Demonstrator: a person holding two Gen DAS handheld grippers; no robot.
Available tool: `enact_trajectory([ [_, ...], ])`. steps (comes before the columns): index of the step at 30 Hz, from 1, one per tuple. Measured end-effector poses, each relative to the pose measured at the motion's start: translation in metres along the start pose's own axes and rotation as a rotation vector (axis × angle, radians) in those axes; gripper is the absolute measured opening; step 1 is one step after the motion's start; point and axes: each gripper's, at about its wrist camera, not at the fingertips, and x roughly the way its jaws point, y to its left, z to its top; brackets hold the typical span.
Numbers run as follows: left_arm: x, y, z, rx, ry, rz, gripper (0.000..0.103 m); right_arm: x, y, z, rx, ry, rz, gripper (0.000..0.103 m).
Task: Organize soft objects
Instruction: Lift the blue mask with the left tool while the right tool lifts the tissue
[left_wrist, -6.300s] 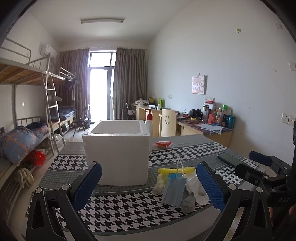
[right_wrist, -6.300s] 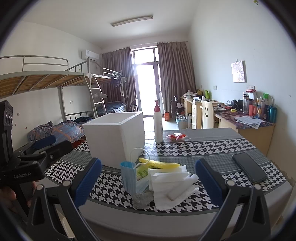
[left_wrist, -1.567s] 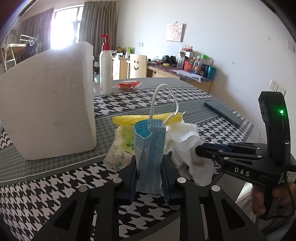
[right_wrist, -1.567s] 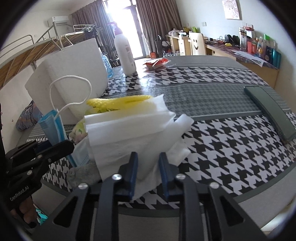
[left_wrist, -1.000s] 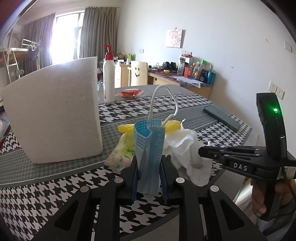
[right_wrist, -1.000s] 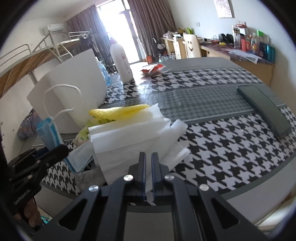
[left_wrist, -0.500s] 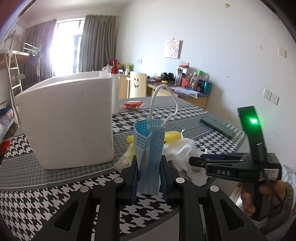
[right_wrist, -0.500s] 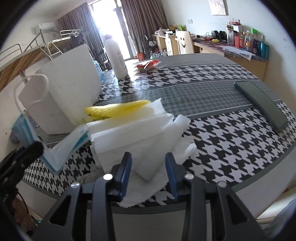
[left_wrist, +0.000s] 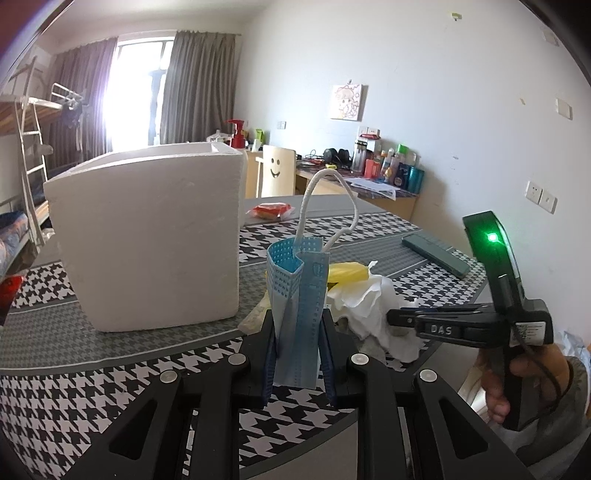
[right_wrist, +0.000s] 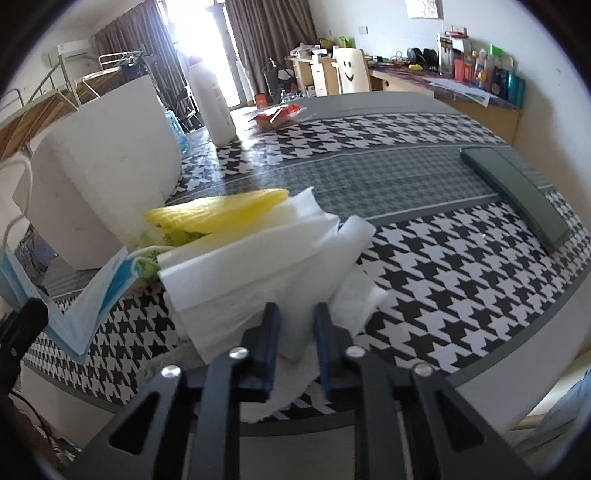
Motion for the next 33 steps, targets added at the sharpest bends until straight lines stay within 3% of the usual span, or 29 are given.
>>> enact_trajectory([
  [5,-0.003,-0.001,0.0,0.003,-0.008,0.009,0.022,-0.018,-0.007,0.001,0.005,-0.046,0.012,0.011],
  [9,-0.004,-0.004,0.001,0.008,-0.009,0.014,0.022,-0.028,-0.009,0.002,0.003,-0.078,0.023,0.01],
  [15,-0.003,-0.009,0.001,0.01,-0.005,0.025,0.022,-0.031,-0.011,0.002,0.002,-0.089,0.029,0.01],
  [17,-0.002,-0.011,0.001,0.012,-0.003,0.021,0.022,-0.027,-0.011,0.001,-0.029,-0.061,-0.005,0.011],
  [22,0.002,-0.013,0.001,0.019,0.005,0.019,0.022,-0.018,-0.017,-0.006,-0.015,-0.049,-0.072,0.016],
  [25,0.004,-0.015,0.003,0.021,0.005,0.018,0.022,-0.025,-0.014,-0.006,-0.03,-0.077,-0.073,0.017],
  [29,0.005,-0.016,0.003,0.02,0.003,0.022,0.022,-0.031,-0.009,-0.006,-0.043,-0.099,-0.064,0.031],
  [33,0.005,-0.018,0.002,0.021,0.0,0.025,0.022,-0.024,-0.008,-0.004,-0.046,-0.086,-0.046,0.031],
])
